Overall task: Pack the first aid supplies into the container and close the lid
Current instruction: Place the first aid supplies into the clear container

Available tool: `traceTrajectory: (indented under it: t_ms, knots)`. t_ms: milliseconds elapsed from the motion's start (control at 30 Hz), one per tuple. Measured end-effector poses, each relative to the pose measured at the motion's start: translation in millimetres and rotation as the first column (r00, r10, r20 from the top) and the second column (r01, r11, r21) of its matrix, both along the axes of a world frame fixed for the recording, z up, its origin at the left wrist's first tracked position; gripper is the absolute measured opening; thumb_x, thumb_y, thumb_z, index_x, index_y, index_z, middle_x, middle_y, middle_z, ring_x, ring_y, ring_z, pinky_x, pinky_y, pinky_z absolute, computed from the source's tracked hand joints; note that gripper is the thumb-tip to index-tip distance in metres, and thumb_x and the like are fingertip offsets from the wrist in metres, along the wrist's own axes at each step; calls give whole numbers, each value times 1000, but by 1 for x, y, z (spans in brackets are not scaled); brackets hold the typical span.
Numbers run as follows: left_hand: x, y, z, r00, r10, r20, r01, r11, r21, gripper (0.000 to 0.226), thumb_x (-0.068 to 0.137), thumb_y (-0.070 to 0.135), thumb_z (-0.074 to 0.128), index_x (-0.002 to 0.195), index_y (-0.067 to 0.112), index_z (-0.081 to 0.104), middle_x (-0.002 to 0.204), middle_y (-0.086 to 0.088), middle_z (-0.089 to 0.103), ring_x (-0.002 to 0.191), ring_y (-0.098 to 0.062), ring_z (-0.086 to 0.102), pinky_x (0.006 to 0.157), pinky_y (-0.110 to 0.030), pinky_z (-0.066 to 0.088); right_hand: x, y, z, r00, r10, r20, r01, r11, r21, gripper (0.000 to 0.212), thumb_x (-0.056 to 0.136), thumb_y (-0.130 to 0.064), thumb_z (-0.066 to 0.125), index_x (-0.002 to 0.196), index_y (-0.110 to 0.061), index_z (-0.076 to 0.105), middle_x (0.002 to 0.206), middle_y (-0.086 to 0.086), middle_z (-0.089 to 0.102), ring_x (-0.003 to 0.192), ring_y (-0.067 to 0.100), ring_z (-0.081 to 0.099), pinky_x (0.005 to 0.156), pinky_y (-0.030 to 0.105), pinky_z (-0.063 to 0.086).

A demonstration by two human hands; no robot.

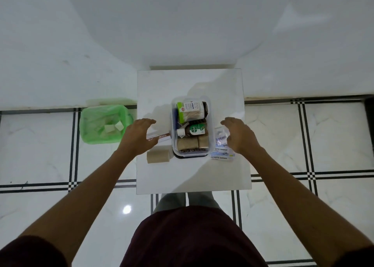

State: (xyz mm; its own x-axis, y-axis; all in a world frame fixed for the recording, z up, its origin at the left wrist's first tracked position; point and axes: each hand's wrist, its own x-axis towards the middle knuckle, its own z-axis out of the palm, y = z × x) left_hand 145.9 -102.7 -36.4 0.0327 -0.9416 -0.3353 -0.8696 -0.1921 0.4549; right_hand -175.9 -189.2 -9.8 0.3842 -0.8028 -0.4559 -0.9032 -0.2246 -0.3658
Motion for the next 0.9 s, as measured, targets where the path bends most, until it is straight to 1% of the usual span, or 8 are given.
traceTrajectory:
  t_ms: [67,133,300,400,533,667,767,900]
  knots:
    - [-2,-1,-5,999,-14,36,13,999,37,58,77,28,72,129,9,53,129,-11,59,120,-32,53,95,-43,43,-4,-4,-12,985,160,-60,-157,987,43,59,74,8,60,130,-9,50,137,11,51,126,29,45,97,40,43]
    - [-5,-5,-8,995,-39,87,34,998,57,54,80,29,70,128,10,53,126,-10,61,117,-31,54,92,-41,43,-4,-7,-22,970,228,-88,-228,974,6,57,71,7,62,125,-9,54,127,12,58,115,31,52,92,39,44]
    - [-9,-18,-9,995,-49,86,38,992,124,49,82,36,67,124,13,56,118,-6,64,111,-28,58,90,-40,46,-4,-10,-37,954,251,-165,-262,964,-49,48,70,5,62,116,-9,59,112,12,61,100,33,59,85,40,46]
    - [-11,-21,-8,994,-77,83,62,983,172,55,78,43,69,123,15,56,119,-3,64,112,-26,56,92,-41,47,-4,-11,-41,933,261,-248,-288,954,-79,48,74,-1,64,120,-11,55,114,11,55,104,31,54,85,43,45]
    - [-10,-11,-16,980,-141,142,113,976,187,49,77,38,69,119,14,59,114,-5,62,110,-27,55,84,-39,46,-3,-20,-40,916,229,-329,-257,965,-43,46,77,-12,70,118,-15,50,117,10,47,108,30,46,83,47,43]
    - [-10,-8,-15,993,-66,96,55,991,121,38,76,26,69,109,8,65,101,-10,63,95,-30,60,75,-41,51,-8,-29,-36,991,104,-80,-103,994,22,27,78,-8,71,103,-9,62,107,14,51,104,32,48,79,42,47]
    - [-10,-6,-4,998,-7,62,5,999,38,33,74,25,70,103,8,68,91,-11,62,82,-30,59,66,-38,50,-17,-29,-22,991,-65,113,58,996,64,11,76,-4,71,85,-8,67,93,12,62,90,32,59,74,40,50]
    - [-9,1,27,1000,24,0,-23,986,-163,34,73,32,66,100,12,69,84,-7,62,72,-26,57,58,-34,47,-28,-27,6,962,-190,199,197,980,-17,5,75,-9,72,81,-10,70,82,8,72,77,24,63,70,30,48]
